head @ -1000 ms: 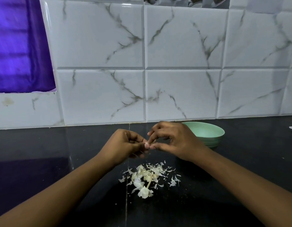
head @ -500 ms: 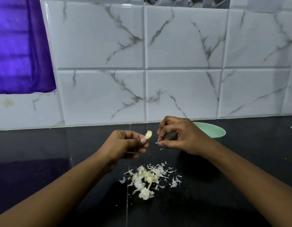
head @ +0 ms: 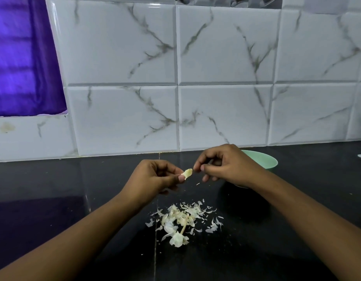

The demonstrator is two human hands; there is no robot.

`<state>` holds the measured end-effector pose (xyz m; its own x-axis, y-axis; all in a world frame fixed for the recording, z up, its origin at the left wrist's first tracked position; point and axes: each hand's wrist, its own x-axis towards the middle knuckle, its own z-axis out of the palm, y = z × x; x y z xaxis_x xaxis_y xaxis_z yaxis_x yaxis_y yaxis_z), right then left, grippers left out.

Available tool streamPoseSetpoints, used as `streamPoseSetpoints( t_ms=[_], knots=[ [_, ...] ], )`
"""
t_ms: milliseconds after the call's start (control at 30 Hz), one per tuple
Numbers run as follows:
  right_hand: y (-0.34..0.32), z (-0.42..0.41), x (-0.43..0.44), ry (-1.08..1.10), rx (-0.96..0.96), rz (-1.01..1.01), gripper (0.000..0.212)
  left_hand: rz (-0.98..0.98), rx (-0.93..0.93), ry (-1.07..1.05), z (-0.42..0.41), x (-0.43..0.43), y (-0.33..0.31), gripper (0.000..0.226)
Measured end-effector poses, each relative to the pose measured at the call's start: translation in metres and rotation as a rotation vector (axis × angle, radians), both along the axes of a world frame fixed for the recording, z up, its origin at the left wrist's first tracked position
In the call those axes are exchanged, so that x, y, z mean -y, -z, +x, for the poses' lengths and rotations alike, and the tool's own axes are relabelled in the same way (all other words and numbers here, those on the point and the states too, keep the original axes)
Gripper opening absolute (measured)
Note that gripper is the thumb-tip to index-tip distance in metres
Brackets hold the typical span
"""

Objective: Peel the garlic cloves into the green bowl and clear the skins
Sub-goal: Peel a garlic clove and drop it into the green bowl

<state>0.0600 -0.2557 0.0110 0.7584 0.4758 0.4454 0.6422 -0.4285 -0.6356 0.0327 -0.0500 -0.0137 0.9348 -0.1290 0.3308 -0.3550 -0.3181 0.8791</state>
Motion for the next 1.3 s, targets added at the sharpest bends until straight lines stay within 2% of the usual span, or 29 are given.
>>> streamPoseSetpoints(
  t_ms=[133, 267, 567, 767, 867, 967, 1067, 1300],
  knots=[
    [0.005, -0.001, -0.006, -0.046, -0.059, 0.067, 0.01, 0.085, 0.094, -0.04, 0.0, 0.001, 0.0, 0.005],
    [0.009, 0.002, -0.012, -0.046, -0.108, 0.104, 0.008, 0.088, 0.101, -0.03, 0.002, 0.001, 0.001, 0.005],
    [0.016, -0.001, -0.019, -0.147, -0.45, 0.493, 0.006, -0.176, -0.026, 0.059, 0.003, 0.001, 0.002, 0.005],
    [0.018, 0.0, -0.022, -0.174, -0.516, 0.603, 0.006, -0.317, -0.114, 0.084, 0.002, 0.003, 0.002, 0.016],
    [0.018, 0.001, -0.022, -0.14, -0.421, 0.535, 0.006, -0.328, -0.128, 0.058, 0.001, 0.004, 0.002, 0.015],
    [0.016, 0.002, -0.022, -0.082, -0.248, 0.368, 0.007, -0.33, -0.144, 0.028, 0.002, 0.004, 0.004, 0.004],
    [0.017, 0.003, -0.02, -0.059, -0.06, 0.252, 0.013, -0.349, -0.175, 0.019, 0.002, 0.004, 0.004, 0.005],
    [0.019, 0.009, -0.016, -0.037, 0.543, -0.033, 0.009, -0.397, -0.244, 0.0, 0.002, 0.005, 0.003, 0.013]
  ],
)
